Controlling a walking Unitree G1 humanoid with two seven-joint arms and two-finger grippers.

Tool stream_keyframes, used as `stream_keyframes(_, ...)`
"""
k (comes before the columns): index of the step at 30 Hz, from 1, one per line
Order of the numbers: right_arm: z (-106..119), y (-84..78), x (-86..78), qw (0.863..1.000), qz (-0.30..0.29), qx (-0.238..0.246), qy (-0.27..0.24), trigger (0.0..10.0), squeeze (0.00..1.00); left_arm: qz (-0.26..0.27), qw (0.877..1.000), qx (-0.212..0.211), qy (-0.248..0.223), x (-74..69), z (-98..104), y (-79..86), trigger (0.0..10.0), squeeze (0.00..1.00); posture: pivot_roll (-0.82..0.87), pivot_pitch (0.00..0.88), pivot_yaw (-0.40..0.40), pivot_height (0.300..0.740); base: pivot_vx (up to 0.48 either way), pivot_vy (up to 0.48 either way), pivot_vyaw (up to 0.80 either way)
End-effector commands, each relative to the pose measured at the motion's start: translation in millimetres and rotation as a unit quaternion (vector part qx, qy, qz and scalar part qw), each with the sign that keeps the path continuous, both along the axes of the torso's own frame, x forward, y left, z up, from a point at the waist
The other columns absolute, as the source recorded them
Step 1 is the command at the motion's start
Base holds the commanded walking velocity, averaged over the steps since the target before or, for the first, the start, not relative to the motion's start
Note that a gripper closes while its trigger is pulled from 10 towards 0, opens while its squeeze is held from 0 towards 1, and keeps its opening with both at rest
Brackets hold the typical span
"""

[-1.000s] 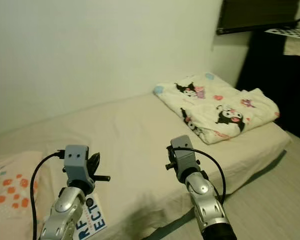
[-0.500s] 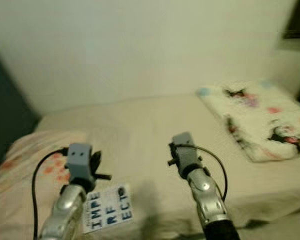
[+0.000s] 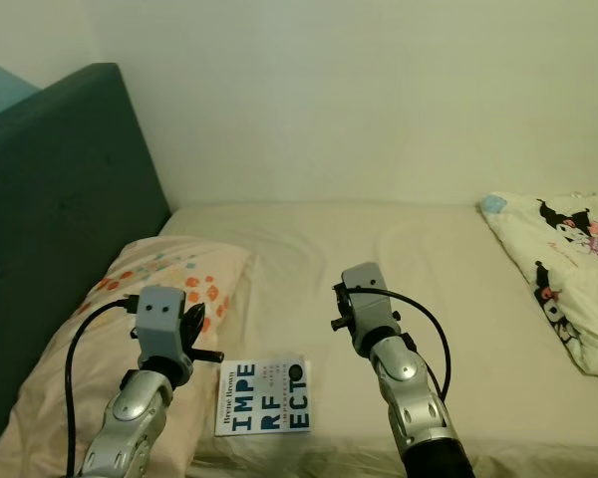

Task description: Clean up the room

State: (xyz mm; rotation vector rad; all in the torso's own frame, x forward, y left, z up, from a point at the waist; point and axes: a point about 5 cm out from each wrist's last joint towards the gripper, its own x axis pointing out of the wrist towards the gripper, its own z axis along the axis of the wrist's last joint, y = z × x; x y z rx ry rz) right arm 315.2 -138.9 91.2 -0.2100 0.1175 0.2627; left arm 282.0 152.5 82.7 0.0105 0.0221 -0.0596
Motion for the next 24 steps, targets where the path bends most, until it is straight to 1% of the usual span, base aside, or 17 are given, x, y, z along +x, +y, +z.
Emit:
stream_keyframes(1,1.3,1.4,0.8,1.0,0.003,0.0,-0.004,10.0,0.0,0.002,1.0,0.007,0.011,-1.2,-3.4,1.3,10.0,0.0,-0.08,0.024,-0.036,0.723,0.0,0.0,0.8)
stream_keyframes(9,5.6,1.7,4.4,1.0,0.007,0.004,-0.01,10.0,0.0,0.015,1.0,0.018,0.019,-0.4,-4.7,5.5,10.0,0.0,-0.08,0.023,-0.034,0.723,0.0,0.0,0.8)
stream_keyframes(18,5.1,1.6,4.0,1.0,0.008,0.005,-0.01,10.0,0.0,0.009,1.0,0.018,0.02,-0.1,-4.5,5.6,10.0,0.0,-0.08,0.021,-0.028,0.723,0.0,0.0,0.8)
stream_keyframes(21,6.4,2.4,3.9,1.0,0.008,0.016,-0.016,10.0,0.0,0.009,1.0,0.018,0.02,0.3,-3.8,5.7,10.0,0.0,-0.08,0.018,-0.028,0.723,0.0,0.0,0.8)
stream_keyframes(22,6.9,1.7,4.4,0.999,0.002,0.028,-0.016,10.0,0.0,0.009,1.0,0.016,0.021,0.9,-3.8,5.9,10.0,0.0,-0.08,0.016,-0.028,0.723,0.0,0.0,0.0)
stream_keyframes(24,6.4,1.3,4.7,0.999,-0.001,0.032,-0.013,10.0,0.0,0.01,1.0,0.012,0.023,1.3,-4.0,6.1,10.0,0.0,-0.07,0.013,-0.028,0.723,0.0,0.0,0.0)
